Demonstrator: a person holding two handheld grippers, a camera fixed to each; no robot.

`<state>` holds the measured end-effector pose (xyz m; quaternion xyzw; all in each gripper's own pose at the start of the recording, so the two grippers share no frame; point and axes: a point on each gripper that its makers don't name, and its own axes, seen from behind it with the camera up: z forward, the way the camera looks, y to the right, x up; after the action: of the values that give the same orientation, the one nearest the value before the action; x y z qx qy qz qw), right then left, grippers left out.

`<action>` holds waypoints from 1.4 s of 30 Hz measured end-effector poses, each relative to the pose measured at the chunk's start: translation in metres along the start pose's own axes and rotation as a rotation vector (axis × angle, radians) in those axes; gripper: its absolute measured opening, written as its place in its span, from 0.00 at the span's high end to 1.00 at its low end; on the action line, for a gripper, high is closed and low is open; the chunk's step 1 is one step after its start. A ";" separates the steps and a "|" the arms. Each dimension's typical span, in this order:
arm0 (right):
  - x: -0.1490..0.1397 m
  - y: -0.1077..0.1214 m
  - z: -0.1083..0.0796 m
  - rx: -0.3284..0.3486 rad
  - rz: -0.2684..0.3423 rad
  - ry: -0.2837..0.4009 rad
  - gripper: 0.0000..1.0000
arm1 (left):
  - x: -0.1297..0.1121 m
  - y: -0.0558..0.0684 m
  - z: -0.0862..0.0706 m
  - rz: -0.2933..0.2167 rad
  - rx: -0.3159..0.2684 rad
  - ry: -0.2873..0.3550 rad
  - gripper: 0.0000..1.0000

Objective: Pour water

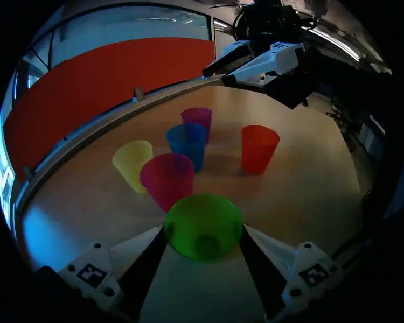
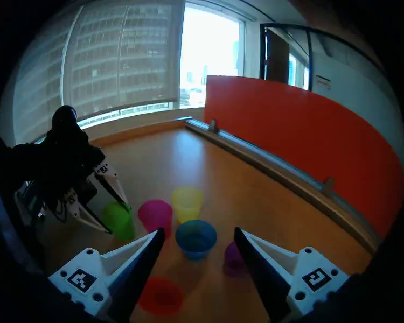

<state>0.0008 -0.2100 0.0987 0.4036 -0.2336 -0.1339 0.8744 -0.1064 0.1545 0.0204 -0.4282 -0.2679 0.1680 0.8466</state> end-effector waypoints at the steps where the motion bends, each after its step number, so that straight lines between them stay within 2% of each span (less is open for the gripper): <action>1: 0.000 0.000 0.001 0.001 -0.001 -0.001 0.00 | 0.002 0.000 -0.001 -0.002 0.002 0.005 0.12; 18: -0.020 0.000 0.024 0.018 -0.025 -0.064 0.00 | 0.031 -0.012 -0.024 -0.030 0.037 0.088 0.12; 32: -0.042 0.005 0.047 0.021 -0.061 -0.140 0.00 | 0.064 -0.030 -0.044 -0.030 0.085 0.187 0.12; 42: -0.051 0.000 0.062 0.046 -0.070 -0.171 0.00 | 0.082 -0.042 -0.060 -0.032 0.124 0.264 0.12</action>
<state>-0.0746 -0.2288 0.1186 0.4185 -0.2962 -0.1929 0.8366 -0.0031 0.1346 0.0504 -0.3889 -0.1501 0.1128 0.9019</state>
